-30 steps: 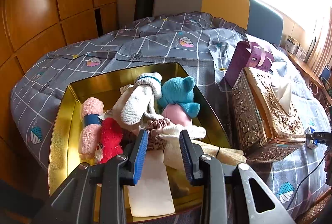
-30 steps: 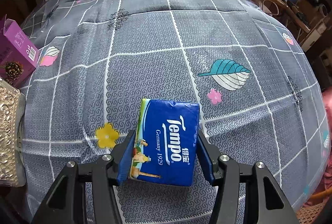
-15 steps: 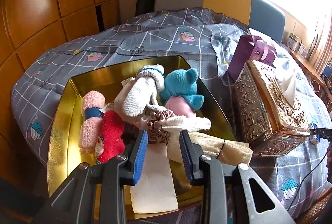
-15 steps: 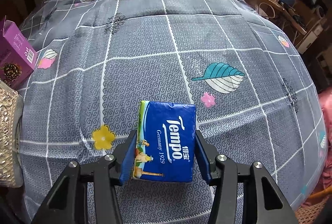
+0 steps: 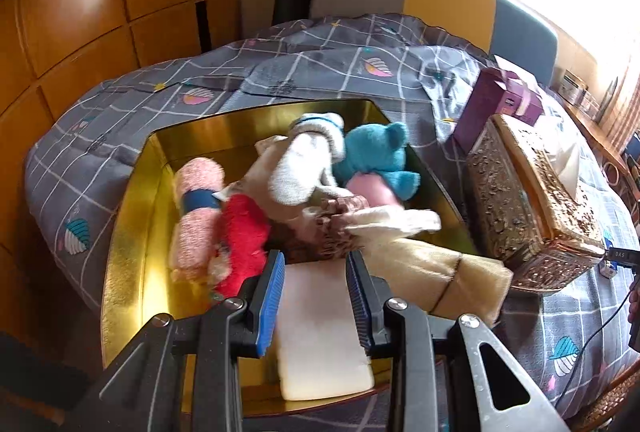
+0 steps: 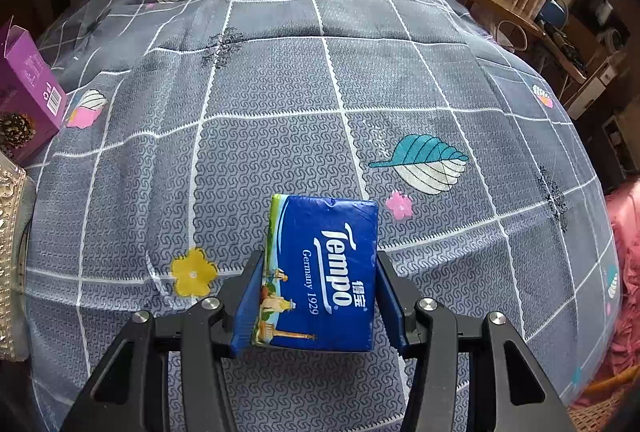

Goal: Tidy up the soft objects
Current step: 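Carry the Tempo tissue pack to the tray and release it from the right gripper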

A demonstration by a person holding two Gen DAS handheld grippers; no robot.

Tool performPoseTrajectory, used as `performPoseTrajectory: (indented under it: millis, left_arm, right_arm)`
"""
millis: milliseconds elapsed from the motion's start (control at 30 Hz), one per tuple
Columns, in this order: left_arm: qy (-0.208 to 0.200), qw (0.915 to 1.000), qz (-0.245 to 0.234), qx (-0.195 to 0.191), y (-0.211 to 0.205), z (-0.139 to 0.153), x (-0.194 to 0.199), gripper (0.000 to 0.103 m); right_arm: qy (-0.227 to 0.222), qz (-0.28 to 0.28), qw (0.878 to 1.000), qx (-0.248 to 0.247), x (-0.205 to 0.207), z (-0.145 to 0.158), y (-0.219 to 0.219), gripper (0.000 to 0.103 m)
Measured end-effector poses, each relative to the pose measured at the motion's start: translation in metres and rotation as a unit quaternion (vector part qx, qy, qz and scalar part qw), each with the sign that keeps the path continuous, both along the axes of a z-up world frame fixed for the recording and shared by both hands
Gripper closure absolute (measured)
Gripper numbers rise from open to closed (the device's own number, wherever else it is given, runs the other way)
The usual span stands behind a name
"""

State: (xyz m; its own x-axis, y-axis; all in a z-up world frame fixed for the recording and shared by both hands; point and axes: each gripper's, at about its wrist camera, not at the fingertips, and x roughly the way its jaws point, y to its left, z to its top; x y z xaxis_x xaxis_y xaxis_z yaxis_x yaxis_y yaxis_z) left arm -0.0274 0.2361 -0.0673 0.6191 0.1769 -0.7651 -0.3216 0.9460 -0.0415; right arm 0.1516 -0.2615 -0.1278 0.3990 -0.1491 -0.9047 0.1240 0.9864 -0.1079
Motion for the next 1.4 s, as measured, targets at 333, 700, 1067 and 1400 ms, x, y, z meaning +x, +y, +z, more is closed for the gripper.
performPoseTrajectory:
  millis: [333,700,1067,1400]
  left_arm:
    - [0.003,0.9993,0.037,-0.005,0.029,-0.005,-0.017,0.072]
    - [-0.001,0.9988,0.048,-0.008,0.039,-0.003,-0.021,0.072]
    - [-0.005,0.9978,0.065,-0.006,0.051,-0.001,-0.027,0.072]
    - [-0.022,0.9939,0.108,-0.006,0.080,0.008,-0.038,0.072]
  right_arm:
    - [0.027,-0.004,1.000,0.001,0.026,0.004,0.001,0.051]
    - [-0.074,0.065,0.994,0.037,0.076,0.100,0.073,0.051]
    - [-0.193,0.319,0.918,0.133,0.028,0.213,0.260,0.051]
    - [-0.078,0.532,0.831,0.144,-0.090,0.125,0.407,0.051]
